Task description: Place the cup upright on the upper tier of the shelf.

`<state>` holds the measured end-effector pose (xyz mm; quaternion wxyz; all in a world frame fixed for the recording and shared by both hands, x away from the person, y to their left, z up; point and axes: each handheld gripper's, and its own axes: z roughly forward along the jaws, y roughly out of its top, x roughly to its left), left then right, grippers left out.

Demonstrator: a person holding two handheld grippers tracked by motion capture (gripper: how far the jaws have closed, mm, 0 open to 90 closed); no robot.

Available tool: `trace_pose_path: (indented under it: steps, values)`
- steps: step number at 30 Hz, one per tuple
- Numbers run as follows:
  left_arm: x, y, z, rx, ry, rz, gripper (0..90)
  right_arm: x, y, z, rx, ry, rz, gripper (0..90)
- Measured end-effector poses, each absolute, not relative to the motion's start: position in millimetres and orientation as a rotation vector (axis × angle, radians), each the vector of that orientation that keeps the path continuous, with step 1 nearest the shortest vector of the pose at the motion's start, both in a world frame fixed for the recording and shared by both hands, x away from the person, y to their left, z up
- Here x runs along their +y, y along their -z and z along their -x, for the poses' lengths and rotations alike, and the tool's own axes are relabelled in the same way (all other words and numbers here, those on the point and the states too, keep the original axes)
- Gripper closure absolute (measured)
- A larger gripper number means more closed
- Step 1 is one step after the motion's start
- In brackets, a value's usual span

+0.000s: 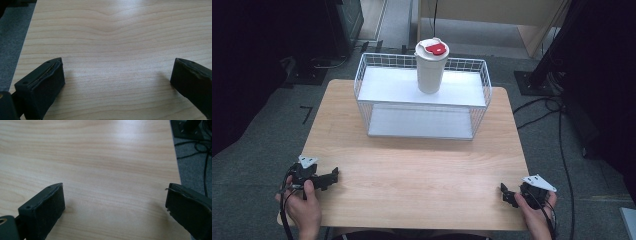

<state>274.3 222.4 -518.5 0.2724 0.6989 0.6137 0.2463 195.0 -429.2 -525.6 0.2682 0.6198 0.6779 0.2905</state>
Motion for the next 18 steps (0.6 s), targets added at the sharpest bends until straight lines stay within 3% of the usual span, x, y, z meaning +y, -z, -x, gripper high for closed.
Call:
trace_pose_path:
  steps: [18]
  values:
    - [222.5,518.4,-274.3,1.652,-0.663,-1.882,0.0,-429.0,526.5,-195.4,1.865,-0.805,-1.688,0.8]
